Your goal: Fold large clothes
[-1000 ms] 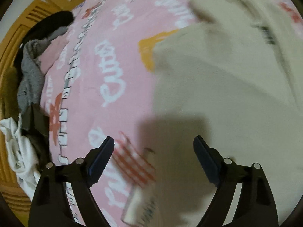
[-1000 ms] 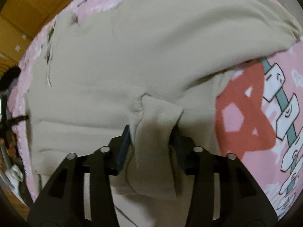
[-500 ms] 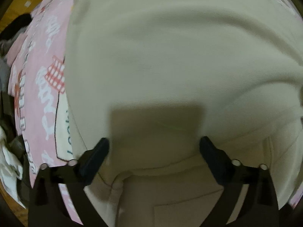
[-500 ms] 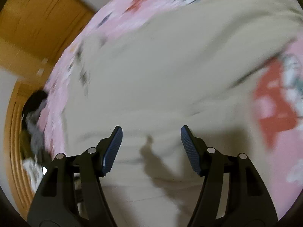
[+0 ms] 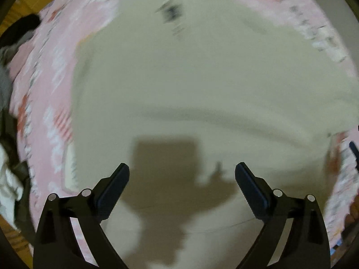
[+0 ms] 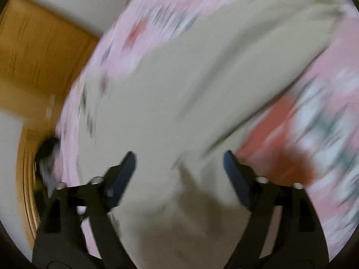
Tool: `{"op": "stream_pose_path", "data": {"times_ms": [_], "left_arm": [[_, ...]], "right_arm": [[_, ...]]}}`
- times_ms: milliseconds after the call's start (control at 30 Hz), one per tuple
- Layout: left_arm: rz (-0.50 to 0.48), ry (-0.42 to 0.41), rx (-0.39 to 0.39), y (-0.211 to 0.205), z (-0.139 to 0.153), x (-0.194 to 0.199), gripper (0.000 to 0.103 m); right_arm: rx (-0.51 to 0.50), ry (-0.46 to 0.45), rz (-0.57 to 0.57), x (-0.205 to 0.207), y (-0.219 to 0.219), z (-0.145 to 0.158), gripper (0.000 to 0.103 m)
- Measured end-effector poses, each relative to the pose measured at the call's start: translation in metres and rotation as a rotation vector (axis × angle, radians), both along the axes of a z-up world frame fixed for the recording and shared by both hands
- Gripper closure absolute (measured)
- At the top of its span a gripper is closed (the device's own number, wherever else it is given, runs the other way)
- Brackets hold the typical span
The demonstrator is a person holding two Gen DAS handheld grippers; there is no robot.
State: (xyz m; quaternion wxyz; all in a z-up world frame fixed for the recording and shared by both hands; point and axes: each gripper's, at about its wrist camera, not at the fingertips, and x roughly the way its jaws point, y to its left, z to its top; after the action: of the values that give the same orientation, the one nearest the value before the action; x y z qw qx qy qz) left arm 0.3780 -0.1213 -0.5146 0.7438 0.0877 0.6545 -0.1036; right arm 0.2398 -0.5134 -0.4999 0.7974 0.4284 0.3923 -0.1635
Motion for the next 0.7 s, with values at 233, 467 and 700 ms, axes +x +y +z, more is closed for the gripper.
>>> {"op": "stream_pose_path", "data": {"times_ms": [233,467,700], "left_arm": [[-0.118,-0.022,-0.111,-0.164,0.017,0.002,0.011],[-0.249,0.011,-0.115,-0.248,0.009,-0.034,0.011],[-0.302,0.044,-0.076,-0.255,0.001,-0.05,0.011]], "right_arm": [[0.026,-0.099,-0.397,-0.047,-0.21,-0.017,0.007],[0.095,-0.002,-0.398,-0.059,-0.283,-0.077,0.007],[0.166,-0.151,-0.331,-0.054,-0.322,-0.091,0.006]]}}
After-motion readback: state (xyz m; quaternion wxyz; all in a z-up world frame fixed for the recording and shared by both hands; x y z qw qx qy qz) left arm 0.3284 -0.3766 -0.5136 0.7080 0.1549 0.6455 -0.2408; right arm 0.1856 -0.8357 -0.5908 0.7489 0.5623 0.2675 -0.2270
